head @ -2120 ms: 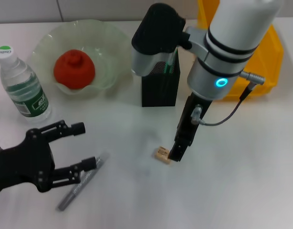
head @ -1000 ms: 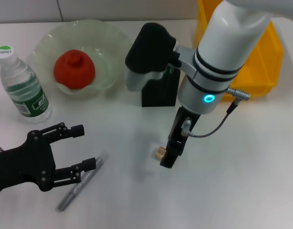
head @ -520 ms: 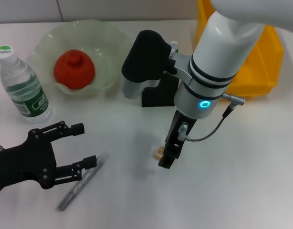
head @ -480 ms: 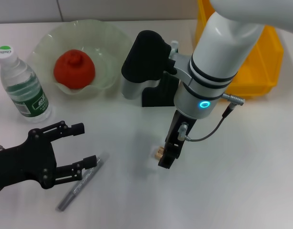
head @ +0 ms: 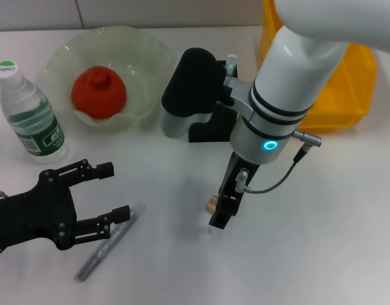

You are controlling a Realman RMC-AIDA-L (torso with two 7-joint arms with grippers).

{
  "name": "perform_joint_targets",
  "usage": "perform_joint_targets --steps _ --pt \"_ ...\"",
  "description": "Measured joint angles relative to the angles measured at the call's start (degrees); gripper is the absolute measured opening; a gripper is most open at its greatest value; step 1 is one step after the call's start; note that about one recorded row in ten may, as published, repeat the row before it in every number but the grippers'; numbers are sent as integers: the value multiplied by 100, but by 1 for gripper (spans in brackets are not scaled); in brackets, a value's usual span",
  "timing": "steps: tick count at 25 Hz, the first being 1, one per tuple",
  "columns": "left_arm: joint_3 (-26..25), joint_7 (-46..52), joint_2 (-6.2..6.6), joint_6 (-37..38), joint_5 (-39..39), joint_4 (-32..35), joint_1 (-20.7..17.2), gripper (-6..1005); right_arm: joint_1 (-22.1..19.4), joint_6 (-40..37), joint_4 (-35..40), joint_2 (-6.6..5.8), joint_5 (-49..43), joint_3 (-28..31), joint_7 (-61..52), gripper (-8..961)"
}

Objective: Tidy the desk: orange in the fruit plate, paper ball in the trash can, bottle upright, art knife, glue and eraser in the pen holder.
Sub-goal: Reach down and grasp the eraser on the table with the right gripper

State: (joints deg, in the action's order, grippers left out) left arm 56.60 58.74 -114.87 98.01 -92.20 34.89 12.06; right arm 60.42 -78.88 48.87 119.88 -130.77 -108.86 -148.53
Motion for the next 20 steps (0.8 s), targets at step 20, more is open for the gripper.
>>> perform_joint_targets --steps 20 --pt "0 -4 -35 -1 0 0 25 764 -4 118 -132 0 31 -58 8 601"
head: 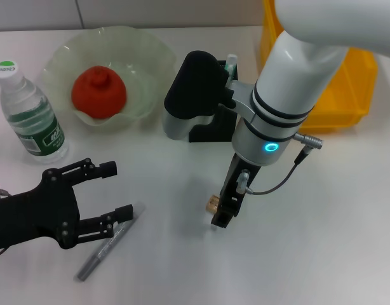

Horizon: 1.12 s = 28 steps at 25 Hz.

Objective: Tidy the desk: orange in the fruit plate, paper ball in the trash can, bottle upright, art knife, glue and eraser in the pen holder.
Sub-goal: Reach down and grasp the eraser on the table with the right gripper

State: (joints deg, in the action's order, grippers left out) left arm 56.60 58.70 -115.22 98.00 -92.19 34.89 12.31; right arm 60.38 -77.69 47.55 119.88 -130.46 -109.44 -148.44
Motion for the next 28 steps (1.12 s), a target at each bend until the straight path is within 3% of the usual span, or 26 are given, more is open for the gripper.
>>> perform_joint_targets --steps 10,15,21,28 --pt "0 1 -17 0 0 0 40 760 -29 11 0 0 0 -8 0 598" --pt "0 1 -18 -18 0 0 51 759 -44 12 0 0 -1 -31 3 554" --pt "0 1 -28 -39 0 0 66 757 -52 30 0 0 -6 -68 6 425" --pt "0 1 -27 -44 0 0 73 755 -53 75 12 0 -29 -69 9 384"
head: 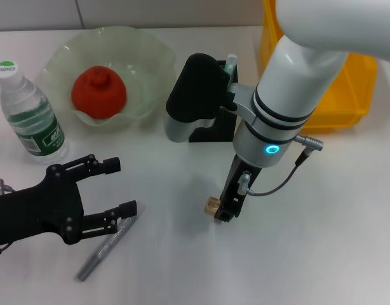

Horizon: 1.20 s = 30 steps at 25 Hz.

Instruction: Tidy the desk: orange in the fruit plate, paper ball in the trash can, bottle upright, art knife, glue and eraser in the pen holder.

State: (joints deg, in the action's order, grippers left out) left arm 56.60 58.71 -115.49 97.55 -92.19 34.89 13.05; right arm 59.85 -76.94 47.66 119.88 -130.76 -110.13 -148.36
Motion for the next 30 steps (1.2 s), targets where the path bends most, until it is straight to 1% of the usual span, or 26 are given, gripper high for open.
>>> perform_joint_targets --steps 4,22,28,30 --pt "0 0 1 -14 0 0 5 753 0 4 12 0 -12 0 0 331" --pt "0 0 -4 -46 0 0 50 748 -9 13 32 0 -3 0 70 305" --pt "0 0 -7 -46 0 0 49 746 -34 18 55 0 -3 47 71 240" --pt "0 0 -8 -45 0 0 49 745 -114 37 134 0 3 78 71 240"
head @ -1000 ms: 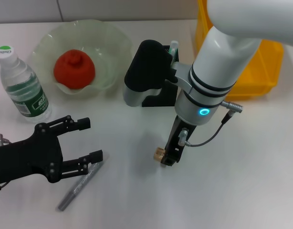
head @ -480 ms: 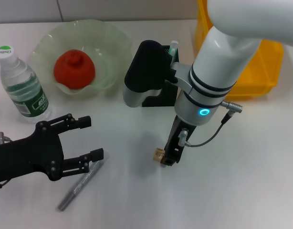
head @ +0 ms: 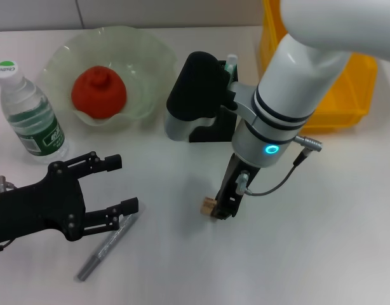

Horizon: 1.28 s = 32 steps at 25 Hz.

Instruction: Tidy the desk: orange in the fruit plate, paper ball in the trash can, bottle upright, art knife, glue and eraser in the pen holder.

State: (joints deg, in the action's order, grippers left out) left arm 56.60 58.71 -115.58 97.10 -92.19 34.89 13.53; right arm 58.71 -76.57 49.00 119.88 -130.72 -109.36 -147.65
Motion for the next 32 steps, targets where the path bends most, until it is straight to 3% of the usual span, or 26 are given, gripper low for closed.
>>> perform_joint_targets --steps 8,15,24,28,32 --pt "-53 0 -4 -28 19 0 0 743 -909 358 820 -6 129 889 234 238" --pt "-132 -6 -24 -36 32 0 -6 740 -1971 934 1153 -37 1323 1952 1346 237" --pt "-132 -13 -57 -36 41 0 -16 737 -3197 1224 901 -41 3895 2314 4239 236" --pt "-132 -16 -78 -34 28 0 -18 736 -3519 1191 286 -24 5256 2466 6083 236" --pt "-132 -66 -92 -34 12 0 -18 735 -3579 1189 -347 -33 6093 2577 7342 235"
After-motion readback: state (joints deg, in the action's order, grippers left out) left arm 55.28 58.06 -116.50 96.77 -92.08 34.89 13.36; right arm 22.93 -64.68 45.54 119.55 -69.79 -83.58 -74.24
